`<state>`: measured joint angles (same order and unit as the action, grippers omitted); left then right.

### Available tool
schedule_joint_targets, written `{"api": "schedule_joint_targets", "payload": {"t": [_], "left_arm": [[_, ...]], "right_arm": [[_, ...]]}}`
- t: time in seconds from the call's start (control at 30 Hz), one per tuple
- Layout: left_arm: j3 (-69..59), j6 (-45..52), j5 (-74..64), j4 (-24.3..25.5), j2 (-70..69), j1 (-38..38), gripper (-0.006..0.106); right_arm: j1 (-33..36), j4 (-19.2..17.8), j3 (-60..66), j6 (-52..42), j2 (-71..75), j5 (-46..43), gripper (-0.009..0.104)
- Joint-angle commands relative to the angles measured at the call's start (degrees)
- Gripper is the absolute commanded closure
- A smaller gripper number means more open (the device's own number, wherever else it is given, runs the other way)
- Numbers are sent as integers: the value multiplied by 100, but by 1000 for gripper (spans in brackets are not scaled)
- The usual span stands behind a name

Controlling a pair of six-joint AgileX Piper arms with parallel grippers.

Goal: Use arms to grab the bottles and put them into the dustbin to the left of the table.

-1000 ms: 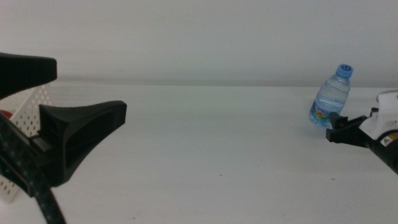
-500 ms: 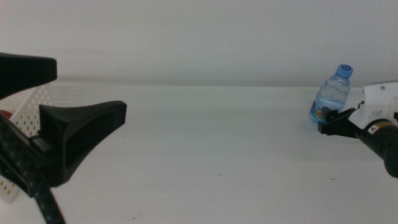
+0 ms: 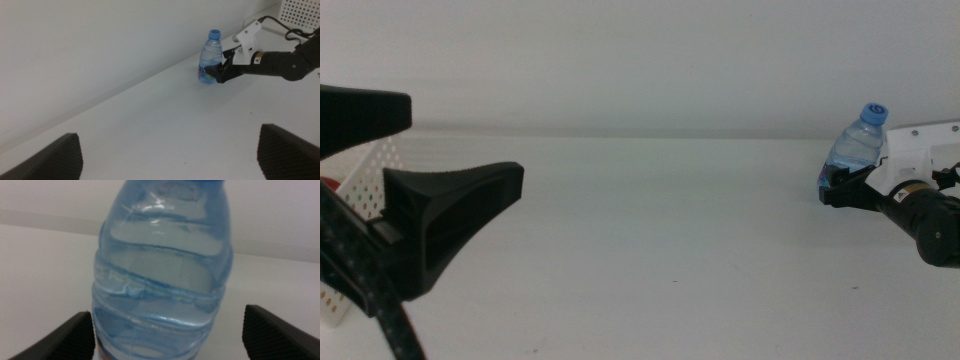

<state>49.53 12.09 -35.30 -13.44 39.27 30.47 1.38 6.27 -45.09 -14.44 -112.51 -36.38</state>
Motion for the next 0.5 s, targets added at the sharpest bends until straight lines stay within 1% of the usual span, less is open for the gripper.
{"api": "schedule_joint_targets", "payload": {"t": [0.0,0.07,0.47], "left_arm": [[-22,-1,-7,-10,-28,43,7],[-22,-1,-7,-10,-28,43,7],[-22,-1,-7,-10,-28,43,7]], "right_arm": [[-23,-111,-134,-64,-117,-9,16],[-23,-168,-223,-64,-180,-9,16],[-23,-168,-561,-64,-549,-21,16]]}}
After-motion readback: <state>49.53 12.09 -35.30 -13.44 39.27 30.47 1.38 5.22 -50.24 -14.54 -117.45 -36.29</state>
